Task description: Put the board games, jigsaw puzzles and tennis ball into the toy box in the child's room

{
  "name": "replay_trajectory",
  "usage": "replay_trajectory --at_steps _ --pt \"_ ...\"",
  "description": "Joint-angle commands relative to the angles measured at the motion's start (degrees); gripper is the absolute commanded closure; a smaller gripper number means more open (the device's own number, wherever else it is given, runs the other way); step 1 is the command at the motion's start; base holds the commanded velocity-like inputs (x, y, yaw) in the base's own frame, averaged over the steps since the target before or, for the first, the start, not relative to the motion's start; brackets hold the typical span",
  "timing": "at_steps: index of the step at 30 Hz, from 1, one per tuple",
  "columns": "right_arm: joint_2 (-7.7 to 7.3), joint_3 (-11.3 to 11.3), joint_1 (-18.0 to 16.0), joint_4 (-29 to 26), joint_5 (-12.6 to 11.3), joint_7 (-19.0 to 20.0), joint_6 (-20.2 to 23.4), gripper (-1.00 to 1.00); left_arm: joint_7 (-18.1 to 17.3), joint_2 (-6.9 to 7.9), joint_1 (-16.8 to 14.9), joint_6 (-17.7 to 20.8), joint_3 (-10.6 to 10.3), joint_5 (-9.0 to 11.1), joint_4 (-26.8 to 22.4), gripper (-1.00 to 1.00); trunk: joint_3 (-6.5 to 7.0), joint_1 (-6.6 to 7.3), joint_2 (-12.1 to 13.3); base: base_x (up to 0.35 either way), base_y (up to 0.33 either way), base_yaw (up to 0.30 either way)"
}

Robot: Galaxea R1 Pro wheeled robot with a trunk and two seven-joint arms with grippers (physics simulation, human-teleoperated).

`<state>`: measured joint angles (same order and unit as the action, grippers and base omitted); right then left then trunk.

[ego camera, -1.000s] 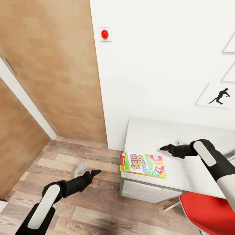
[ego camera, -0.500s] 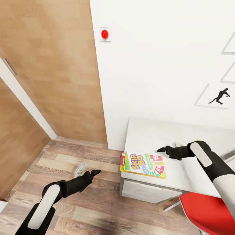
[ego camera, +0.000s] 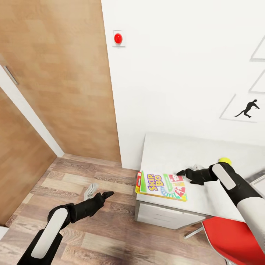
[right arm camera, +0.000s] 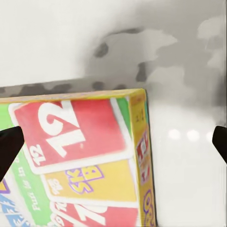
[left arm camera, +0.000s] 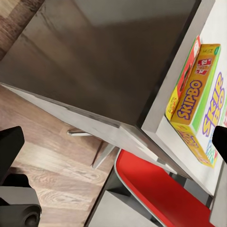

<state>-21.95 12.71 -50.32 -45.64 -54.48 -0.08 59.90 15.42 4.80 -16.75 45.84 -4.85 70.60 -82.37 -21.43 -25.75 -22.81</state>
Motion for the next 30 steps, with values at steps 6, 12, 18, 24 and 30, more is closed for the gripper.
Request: replay_trajectory --at_steps 6,12,18,24,30 --pt "0.04 0.1 -0.3 2.2 -0.1 0.0 0.1 -1.0 0.6 0.03 0.0 0.0 -0.1 0.6 -0.1 -1.0 -0.1 -0.03 -0.1 0.0 0.0 0.0" --pt "0.08 0.0 -0.6 4.9 -0.1 0.0 0.1 -1.0 0.6 0.08 0.0 0.0 -0.1 0.6 -0.1 -1.0 -0.1 -0.03 -0.1 0.0 0.0 0.0" --pt "0.07 -0.1 -0.7 5.8 -0.1 0.0 0.1 -1.0 0.6 0.1 0.0 0.0 -0.1 0.6 -0.1 -1.0 -0.1 -0.03 -0.1 0.0 0.0 0.0" --pt "0.06 -0.1 -0.7 6.2 -0.1 0.0 0.1 -1.0 0.6 0.08 0.0 0.0 -0.1 0.6 -0.1 -1.0 -0.1 -0.03 -0.1 0.0 0.0 0.0" --pt "0.06 -0.2 -0.7 6.3 -0.1 0.0 0.1 -1.0 0.6 0.07 0.0 0.0 -0.1 0.6 -0.1 -1.0 -0.1 -0.03 -0.1 0.0 0.0 0.027"
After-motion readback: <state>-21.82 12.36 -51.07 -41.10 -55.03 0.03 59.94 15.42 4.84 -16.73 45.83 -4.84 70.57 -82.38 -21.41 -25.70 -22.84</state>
